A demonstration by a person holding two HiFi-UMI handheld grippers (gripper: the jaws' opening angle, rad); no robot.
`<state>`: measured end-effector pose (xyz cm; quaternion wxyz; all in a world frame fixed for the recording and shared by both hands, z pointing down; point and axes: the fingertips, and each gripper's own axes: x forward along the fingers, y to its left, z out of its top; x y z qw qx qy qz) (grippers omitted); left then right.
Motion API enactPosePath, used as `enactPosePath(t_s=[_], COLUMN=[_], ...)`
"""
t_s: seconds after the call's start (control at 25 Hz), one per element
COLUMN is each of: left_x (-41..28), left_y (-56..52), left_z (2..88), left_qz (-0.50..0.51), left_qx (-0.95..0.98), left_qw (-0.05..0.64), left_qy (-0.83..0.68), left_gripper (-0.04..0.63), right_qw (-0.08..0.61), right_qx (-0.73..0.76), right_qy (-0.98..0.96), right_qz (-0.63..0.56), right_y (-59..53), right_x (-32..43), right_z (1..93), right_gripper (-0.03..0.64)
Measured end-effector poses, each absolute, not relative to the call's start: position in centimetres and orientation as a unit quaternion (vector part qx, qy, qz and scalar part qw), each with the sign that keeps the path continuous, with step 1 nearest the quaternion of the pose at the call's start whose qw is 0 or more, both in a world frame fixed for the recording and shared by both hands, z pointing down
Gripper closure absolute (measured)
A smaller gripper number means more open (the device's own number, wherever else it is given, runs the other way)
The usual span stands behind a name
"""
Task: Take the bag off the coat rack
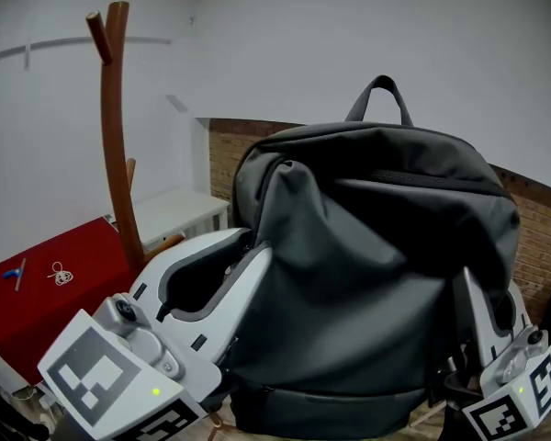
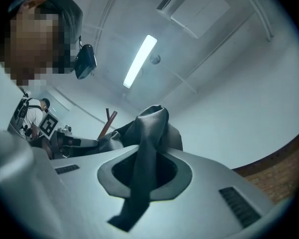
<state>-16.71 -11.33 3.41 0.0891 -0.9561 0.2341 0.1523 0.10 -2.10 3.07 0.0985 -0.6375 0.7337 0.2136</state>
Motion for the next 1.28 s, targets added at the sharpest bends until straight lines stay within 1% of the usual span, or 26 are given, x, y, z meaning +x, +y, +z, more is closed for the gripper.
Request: enactPosePath(t_s=[0.24,0.36,0.48,0.76,1.04,1.28], left_x=[-16.8,-16.8,-17.1,-13.5,-12.9,-6.4], left_y=[-10.0,-10.6,-11.7,-13.2,-14.3,-14.4], left_z=[3.5,3.5,3.1,4.0,4.4,5.2], left_qz=[0.153,0.149,0.155,0.146,0.155,0.146], left_qx=[-0.949,-0.953,-0.954,-0.966,-0.969,-0.974], left_qw=[0.098,0.088,0.097,0.077,0.069,0.062], left_qy=[0.257,0.248,0.238,0.201,0.177,0.160], left_gripper=[0.520,0.520,0.520,0.520,0.520,0.520], right_qw=[0.115,0.108,0.101,0.091,0.091,0.085], right_qx=[-0.613,-0.621,-0.632,-0.668,-0.682,-0.701], right_qy=[0.753,0.748,0.741,0.712,0.699,0.682], right_qz=[0.207,0.206,0.204,0.193,0.196,0.191], right_y=[-1.5,-1.5,-2.0,-2.3,-2.6,-1.8], right_x=[0.4,-0.1,-0.6,2.3,2.2,8.0], right_z=[3.7,3.3,2.9,3.8,4.4,5.1], right_gripper=[0.584,0.584,0.584,0.584,0.584,0.584])
